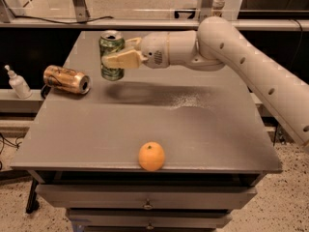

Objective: Move green can near orange can

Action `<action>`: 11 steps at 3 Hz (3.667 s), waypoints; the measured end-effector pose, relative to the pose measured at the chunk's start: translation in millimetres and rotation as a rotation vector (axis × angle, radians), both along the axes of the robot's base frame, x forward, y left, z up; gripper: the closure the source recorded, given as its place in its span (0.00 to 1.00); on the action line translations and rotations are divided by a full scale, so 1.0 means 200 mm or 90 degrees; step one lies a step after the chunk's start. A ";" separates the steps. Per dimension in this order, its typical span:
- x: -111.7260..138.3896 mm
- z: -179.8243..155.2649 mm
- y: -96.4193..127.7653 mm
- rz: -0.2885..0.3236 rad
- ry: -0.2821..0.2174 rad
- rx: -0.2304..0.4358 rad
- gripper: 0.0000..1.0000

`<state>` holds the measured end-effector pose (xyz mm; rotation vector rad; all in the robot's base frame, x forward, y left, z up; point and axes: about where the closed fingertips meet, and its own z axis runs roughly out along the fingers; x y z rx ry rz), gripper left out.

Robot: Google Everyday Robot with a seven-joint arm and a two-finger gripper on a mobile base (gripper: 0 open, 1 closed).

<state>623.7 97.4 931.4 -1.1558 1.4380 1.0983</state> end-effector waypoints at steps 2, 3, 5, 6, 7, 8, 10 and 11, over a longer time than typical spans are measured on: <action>-0.13 -0.17 0.29 0.060 0.019 0.004 1.00; -0.14 -0.22 0.32 0.069 0.014 0.006 1.00; -0.13 -0.26 0.30 0.084 -0.008 0.003 0.60; -0.12 -0.24 0.29 0.095 -0.021 0.001 0.35; -0.12 -0.22 0.29 0.106 -0.032 0.000 0.13; -0.11 -0.19 0.30 0.114 -0.040 0.000 0.00; -0.09 -0.09 0.16 0.096 -0.057 -0.005 0.00; -0.04 0.07 -0.12 0.048 -0.094 -0.007 0.00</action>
Offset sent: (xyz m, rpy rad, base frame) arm -0.0345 0.0790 -0.0524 0.0150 0.0356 0.1259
